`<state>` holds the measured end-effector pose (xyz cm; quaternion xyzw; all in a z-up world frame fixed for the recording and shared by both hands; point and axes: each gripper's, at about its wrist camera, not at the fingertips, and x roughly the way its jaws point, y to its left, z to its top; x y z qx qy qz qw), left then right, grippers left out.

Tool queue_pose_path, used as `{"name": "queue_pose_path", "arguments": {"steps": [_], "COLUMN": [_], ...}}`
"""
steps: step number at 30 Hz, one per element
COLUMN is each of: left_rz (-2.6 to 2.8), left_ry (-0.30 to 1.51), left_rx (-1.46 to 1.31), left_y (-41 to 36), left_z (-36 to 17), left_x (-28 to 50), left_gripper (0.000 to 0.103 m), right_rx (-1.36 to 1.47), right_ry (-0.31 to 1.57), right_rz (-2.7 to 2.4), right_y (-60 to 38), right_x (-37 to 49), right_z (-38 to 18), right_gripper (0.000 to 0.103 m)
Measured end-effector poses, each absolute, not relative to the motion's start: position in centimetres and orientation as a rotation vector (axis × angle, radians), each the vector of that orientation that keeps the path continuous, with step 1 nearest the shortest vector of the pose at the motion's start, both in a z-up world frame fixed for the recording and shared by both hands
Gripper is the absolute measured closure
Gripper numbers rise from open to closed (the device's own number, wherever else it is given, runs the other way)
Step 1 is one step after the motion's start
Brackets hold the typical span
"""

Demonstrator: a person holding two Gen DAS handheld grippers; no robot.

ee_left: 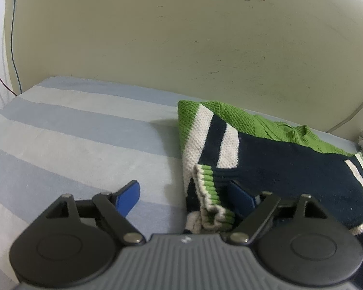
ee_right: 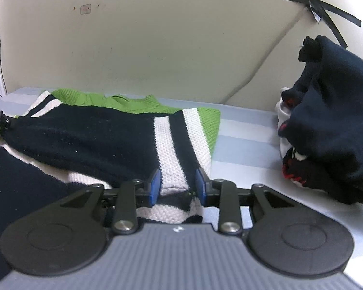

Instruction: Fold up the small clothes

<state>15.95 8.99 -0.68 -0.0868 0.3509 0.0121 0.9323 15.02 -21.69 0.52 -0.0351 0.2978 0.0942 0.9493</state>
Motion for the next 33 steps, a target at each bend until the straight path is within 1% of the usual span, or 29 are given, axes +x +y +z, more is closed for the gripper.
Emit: {"name": "queue_pose_path", "arguments": {"steps": [1, 4, 5, 7, 8, 21, 29, 33], "left_rz": [0.027, 0.031, 0.036, 0.046, 0.048, 0.051, 0.057, 0.062], "left_ry": [0.719, 0.72, 0.722, 0.724, 0.725, 0.726, 0.731, 0.736], "left_rx": [-0.175, -0.17, -0.166, -0.159, -0.158, -0.156, -0.158, -0.164], "left_y": [9.0, 8.9, 8.9, 8.7, 8.6, 8.7, 8.9, 9.0], "left_z": [-0.7, -0.8, -0.7, -0.8, -0.9, -0.8, -0.9, -0.9], "left_x": [15.9, 16.1, 16.1, 16.3, 16.4, 16.3, 16.4, 16.5], "left_gripper": [0.02, 0.018, 0.017, 0.014, 0.014, 0.012, 0.008, 0.004], "right_rx": [-0.067, -0.029, 0.012, 0.116, 0.131, 0.121, 0.129, 0.134], "right_ry": [0.607, 0.624, 0.636, 0.651, 0.649, 0.649, 0.647, 0.647], "right_rz": [0.188, 0.121, 0.111, 0.121, 0.117, 0.11, 0.111, 0.111], "right_y": [-22.2, -23.3, -23.9, -25.4, -25.7, -25.7, -25.7, -25.7], "right_x": [15.1, 15.3, 15.2, 15.4, 15.4, 15.5, 15.4, 15.4], "right_z": [0.4, 0.1, 0.1, -0.1, -0.1, -0.2, -0.2, -0.2], "right_gripper": [0.065, 0.039, 0.037, 0.036, 0.036, 0.036, 0.036, 0.035]}}
